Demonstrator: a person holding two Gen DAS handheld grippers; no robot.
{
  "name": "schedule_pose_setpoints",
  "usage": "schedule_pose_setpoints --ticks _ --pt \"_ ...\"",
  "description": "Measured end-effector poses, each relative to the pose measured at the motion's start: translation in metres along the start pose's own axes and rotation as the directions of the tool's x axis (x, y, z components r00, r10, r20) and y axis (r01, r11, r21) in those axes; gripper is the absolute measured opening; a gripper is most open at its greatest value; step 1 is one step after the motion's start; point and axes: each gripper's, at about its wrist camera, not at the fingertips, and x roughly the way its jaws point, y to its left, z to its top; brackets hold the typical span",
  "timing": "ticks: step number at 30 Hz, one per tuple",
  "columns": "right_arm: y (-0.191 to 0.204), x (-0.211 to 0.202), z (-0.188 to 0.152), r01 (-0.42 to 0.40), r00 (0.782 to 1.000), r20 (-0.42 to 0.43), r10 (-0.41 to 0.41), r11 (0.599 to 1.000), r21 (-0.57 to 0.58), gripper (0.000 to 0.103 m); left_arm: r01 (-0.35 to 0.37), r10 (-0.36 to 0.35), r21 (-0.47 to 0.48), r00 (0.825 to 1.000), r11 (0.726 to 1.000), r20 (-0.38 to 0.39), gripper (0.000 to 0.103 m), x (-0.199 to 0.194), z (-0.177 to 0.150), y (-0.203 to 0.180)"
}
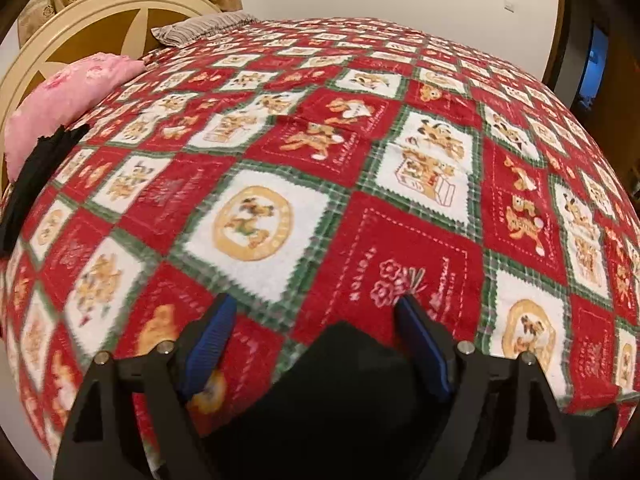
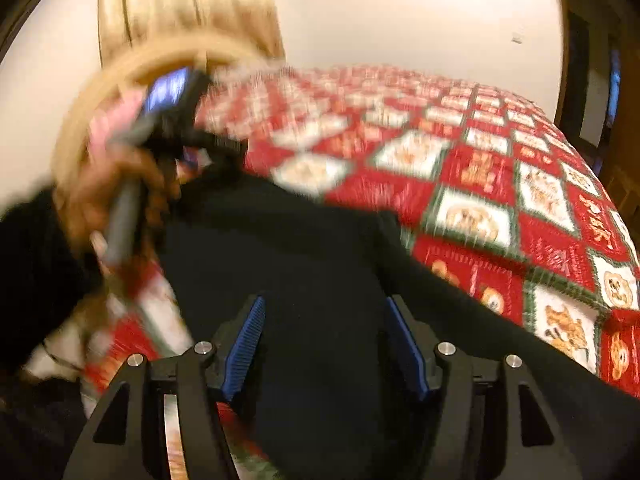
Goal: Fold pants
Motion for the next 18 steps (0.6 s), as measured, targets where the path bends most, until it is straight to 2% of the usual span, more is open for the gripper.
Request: schedule_pose_setpoints --ticks 2,4,5,6,7,8,10,11,13,15,17,18 --pt "-0.016 -0.025 -0.001 0.076 0.997 0.023 -0.077 0.996 0.048 0.063 -0.018 0.018 -0.003 0.999 1.000 0.042 0.082 -0.021 -0.002 0.006" --pt "-0.048 -0.059 -0.009 0.179 0.981 0.042 -0.188 0.971 0.156 0.063 -0.023 0.017 0.050 0.993 0.999 0.116 0.082 -0.047 -0.009 0.004" --pt "-0.067 -0.079 -0.017 0.236 0.967 0.042 -0.251 0.946 0.221 0.063 -0.013 0.002 0.074 0.990 0.997 0.140 0.082 -0.058 -0.014 0.001" --pt "-0.088 -0.101 -0.029 0.297 0.947 0.035 -0.320 0.910 0.288 0.063 0.008 -0.023 0.093 0.987 0.996 0.158 0.082 -0.067 -0.020 -0.003" --pt "-0.105 -0.117 -0.039 0.342 0.929 0.020 -0.369 0.879 0.333 0.063 0.063 -0.082 0.122 0.983 0.991 0.165 0.082 -0.078 -0.030 -0.010" --pt "-0.119 -0.131 -0.051 0.387 0.910 -0.004 -0.414 0.847 0.364 0.063 0.118 -0.140 0.145 0.978 0.982 0.155 0.082 -0.084 -0.038 -0.018" --pt "-0.147 -0.158 -0.077 0.496 0.855 -0.076 -0.514 0.764 0.412 0.063 0.231 -0.255 0.193 0.960 0.954 0.114 0.082 -0.090 -0.054 -0.037" --pt "-0.159 -0.170 -0.090 0.527 0.835 -0.103 -0.540 0.733 0.431 0.063 0.255 -0.280 0.210 0.955 0.944 0.100 0.082 -0.090 -0.061 -0.046" --pt "-0.176 -0.189 -0.112 0.567 0.807 -0.144 -0.573 0.682 0.462 0.063 0.275 -0.303 0.256 0.950 0.927 0.077 0.082 -0.088 -0.076 -0.066" --pt "-0.190 -0.205 -0.126 0.595 0.782 -0.165 -0.601 0.643 0.482 0.063 0.269 -0.295 0.287 0.954 0.920 0.053 0.082 -0.083 -0.084 -0.078" --pt "-0.203 -0.225 -0.135 0.649 0.731 -0.179 -0.658 0.591 0.478 0.063 0.260 -0.287 0.308 0.957 0.915 0.046 0.082 -0.078 -0.091 -0.082" --pt "-0.213 -0.239 -0.139 0.682 0.694 -0.184 -0.696 0.553 0.480 0.063 0.235 -0.266 0.320 0.962 0.918 0.057 0.082 -0.075 -0.094 -0.082"
